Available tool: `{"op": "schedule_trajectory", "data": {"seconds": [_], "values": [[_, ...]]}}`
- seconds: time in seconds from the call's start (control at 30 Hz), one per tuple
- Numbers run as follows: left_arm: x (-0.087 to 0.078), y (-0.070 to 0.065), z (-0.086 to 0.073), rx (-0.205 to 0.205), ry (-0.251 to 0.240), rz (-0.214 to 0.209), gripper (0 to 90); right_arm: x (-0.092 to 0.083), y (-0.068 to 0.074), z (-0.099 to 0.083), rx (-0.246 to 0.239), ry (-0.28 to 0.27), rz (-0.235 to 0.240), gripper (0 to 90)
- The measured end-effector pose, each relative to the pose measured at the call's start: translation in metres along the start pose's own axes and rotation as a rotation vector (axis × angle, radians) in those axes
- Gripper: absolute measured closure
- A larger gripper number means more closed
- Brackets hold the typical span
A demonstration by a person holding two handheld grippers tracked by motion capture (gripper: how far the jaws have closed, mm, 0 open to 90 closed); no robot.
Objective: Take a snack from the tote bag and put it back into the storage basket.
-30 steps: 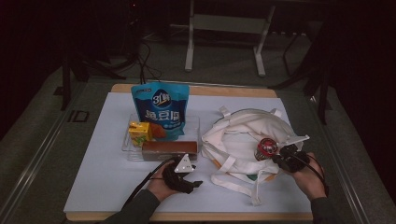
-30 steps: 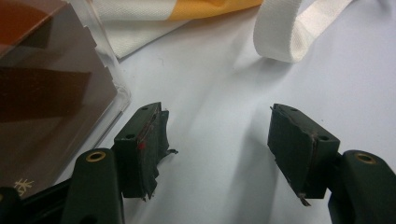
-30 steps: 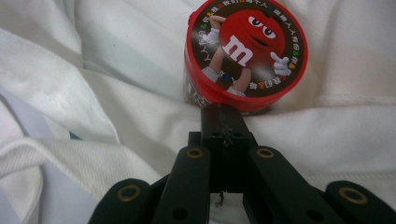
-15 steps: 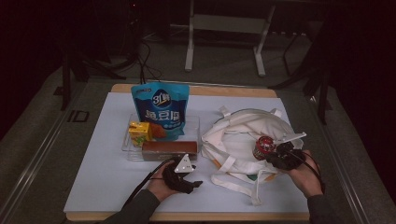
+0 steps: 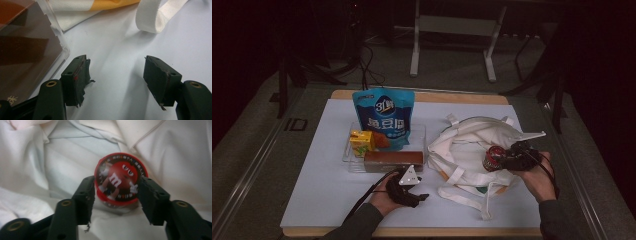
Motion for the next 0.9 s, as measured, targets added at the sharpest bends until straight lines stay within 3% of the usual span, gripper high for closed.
{"op": "schedule_trajectory", "data": {"seconds": [0.4,0.67,0.9], "values": [[0.000,0.000,0.000,0.000,0.003,0.001,36.4,0.016,-0.006,0.008,0.001,0.047,-0.009,30.0],[0.000,0.000,0.000,-0.001,0.003,0.000,36.4,0.023,-0.010,0.008,0.029,0.042,0.013,26.7],[0.000,0.000,0.000,-0.001,0.002,0.000,36.4,0.033,-0.008,0.006,0.029,0.077,0.021,23.8]]}}
Point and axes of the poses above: each handheld gripper's, and its own axes: x roughly forward along the jaws, z roughly out of its top, y roughly to its left, the point moved 5 cm from there along x, roughly forward along the jaws, and after that the axes turned 6 degrees about -x, right-handed, at the moved point
